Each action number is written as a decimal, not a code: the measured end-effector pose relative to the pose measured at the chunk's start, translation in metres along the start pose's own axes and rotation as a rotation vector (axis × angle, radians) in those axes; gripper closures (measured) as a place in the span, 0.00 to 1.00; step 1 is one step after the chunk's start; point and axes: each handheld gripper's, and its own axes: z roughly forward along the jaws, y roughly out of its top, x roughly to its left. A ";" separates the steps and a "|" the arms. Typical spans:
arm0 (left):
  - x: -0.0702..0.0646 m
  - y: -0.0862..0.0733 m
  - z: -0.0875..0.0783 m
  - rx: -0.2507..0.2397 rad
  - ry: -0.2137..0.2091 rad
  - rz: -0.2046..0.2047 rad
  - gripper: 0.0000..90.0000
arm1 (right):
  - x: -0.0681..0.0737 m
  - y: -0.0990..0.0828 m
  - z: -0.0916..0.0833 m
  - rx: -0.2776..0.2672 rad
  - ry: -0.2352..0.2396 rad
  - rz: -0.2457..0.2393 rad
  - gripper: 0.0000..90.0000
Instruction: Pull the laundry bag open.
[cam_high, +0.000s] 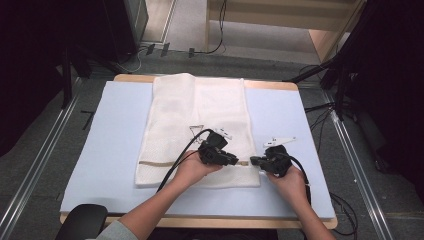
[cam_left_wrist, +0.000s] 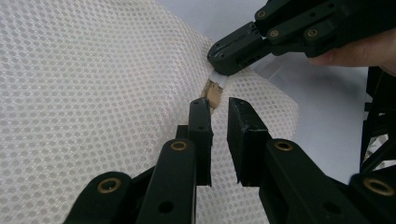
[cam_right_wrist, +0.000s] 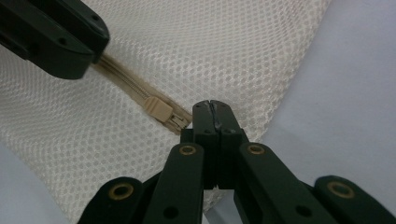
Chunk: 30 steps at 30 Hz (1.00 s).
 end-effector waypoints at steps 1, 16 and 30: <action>-0.001 0.001 0.004 -0.002 -0.012 -0.004 0.89 | 0.000 0.000 0.000 0.000 -0.002 -0.007 1.00; 0.001 0.000 0.035 0.021 -0.004 -0.039 0.88 | -0.001 -0.001 0.000 -0.007 0.005 -0.027 1.00; 0.003 0.007 0.047 0.018 -0.041 -0.088 0.97 | -0.001 -0.002 0.001 -0.013 0.007 -0.029 1.00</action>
